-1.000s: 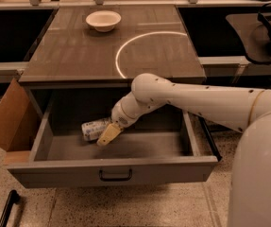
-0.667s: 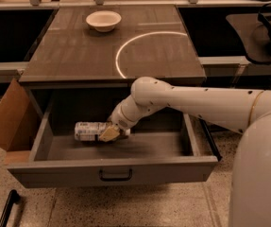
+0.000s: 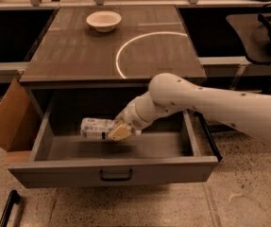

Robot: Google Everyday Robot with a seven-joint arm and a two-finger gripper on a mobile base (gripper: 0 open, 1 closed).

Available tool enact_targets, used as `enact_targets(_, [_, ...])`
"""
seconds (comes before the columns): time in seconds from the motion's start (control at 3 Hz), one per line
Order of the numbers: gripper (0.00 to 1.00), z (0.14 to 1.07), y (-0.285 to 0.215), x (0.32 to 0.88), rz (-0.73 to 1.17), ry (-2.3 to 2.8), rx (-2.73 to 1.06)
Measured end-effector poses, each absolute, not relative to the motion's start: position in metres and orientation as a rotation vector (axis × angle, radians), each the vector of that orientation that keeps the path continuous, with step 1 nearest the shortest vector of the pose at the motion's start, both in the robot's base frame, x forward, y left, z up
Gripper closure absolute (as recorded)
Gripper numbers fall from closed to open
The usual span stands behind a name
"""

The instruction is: Pick blue plastic bottle from top drawer and place on counter

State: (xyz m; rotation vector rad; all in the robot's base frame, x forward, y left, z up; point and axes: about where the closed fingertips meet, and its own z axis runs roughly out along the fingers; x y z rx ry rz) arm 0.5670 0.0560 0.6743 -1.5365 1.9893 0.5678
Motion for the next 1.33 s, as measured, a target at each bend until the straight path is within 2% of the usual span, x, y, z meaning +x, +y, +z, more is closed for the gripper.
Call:
enact_targets(0.67, [1.00, 0.773, -0.036, 0.548, 0.540, 1.837, -1.464])
enact_targets(1.33, [1.00, 0.796, -0.043, 0.556, 0.481, 1.820, -1.477])
